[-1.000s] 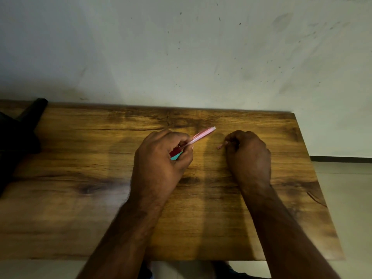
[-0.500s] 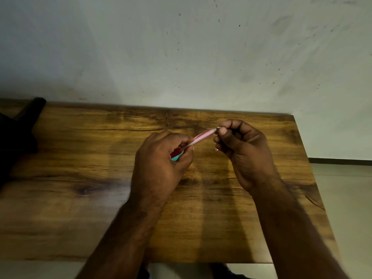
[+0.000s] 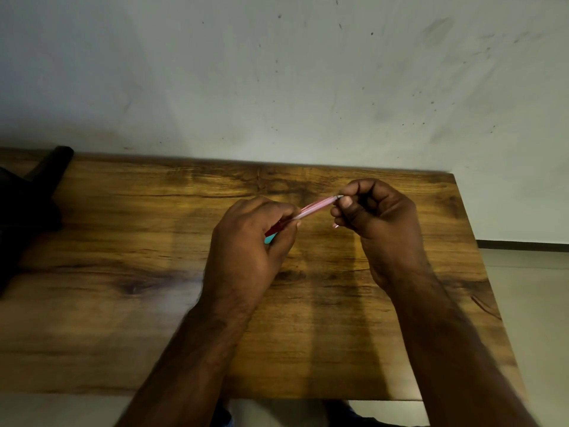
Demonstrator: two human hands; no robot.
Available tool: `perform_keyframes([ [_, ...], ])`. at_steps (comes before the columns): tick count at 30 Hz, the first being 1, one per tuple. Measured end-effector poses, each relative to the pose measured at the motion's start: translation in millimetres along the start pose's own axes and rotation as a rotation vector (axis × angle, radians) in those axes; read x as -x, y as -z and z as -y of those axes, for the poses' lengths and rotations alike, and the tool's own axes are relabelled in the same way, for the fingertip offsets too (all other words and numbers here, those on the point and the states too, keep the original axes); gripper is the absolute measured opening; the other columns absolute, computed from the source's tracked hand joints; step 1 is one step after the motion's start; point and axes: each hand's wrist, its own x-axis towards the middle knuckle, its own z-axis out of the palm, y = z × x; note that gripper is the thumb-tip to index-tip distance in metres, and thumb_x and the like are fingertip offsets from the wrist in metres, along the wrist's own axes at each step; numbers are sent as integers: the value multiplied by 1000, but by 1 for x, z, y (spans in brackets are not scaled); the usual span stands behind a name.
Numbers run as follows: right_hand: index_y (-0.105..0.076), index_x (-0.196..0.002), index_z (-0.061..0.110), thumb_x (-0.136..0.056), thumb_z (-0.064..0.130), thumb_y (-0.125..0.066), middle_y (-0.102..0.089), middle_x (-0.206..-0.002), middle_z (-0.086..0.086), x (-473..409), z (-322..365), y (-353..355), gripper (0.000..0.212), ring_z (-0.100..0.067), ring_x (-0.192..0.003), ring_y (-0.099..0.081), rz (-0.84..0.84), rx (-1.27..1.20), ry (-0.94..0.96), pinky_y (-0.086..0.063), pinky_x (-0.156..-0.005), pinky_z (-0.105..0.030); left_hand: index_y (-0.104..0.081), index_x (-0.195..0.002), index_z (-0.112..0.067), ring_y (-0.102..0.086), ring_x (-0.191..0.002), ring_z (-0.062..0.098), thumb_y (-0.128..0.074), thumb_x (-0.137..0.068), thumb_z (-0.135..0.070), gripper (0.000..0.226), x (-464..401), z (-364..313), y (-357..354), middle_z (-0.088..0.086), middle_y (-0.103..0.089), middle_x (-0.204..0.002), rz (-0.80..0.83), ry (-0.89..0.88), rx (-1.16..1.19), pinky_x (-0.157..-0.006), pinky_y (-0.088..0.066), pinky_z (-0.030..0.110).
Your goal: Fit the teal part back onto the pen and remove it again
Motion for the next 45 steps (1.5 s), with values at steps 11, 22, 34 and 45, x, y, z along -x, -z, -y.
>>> perform_keyframes([
  [11,-67,-91,12,-94,-9,-62,-73,-77,2,-1,0,1,22,-16,-76,-71,-2,155,44,-62,-74,-37,-77,-114,-13,-62,-95,18,-70,-96,-20,21,-2,1,1,-1,-73,-101,35,-16,-3,-79,-53,40],
  [22,-73,-85,15,-90,-9,-68,-76,-79,-5,-1,1,5,24,-18,-77,-75,29,182,41,-61,-70,-28,-78,-111,-13,-64,-95,20,-71,-95,-20,19,-1,6,0,-1,-74,-100,27,-9,2,-79,-54,45],
  [34,-77,-108,30,-88,36,-77,-74,-95,12,-6,-17,16,20,-6,-86,-67,-163,827,-7,-50,-74,-26,-79,-107,-17,-67,-88,18,-75,-92,-19,16,-3,8,-2,-5,-74,-94,-20,37,67,-76,-56,45],
  [45,-77,-103,28,-90,25,-68,-75,-101,3,2,-11,-2,15,-20,-91,-68,-50,1148,3,-55,-81,-35,-80,-106,-18,-66,-87,16,-76,-91,-18,16,-2,5,-3,-6,-73,-91,3,38,67,-76,-55,42],
])
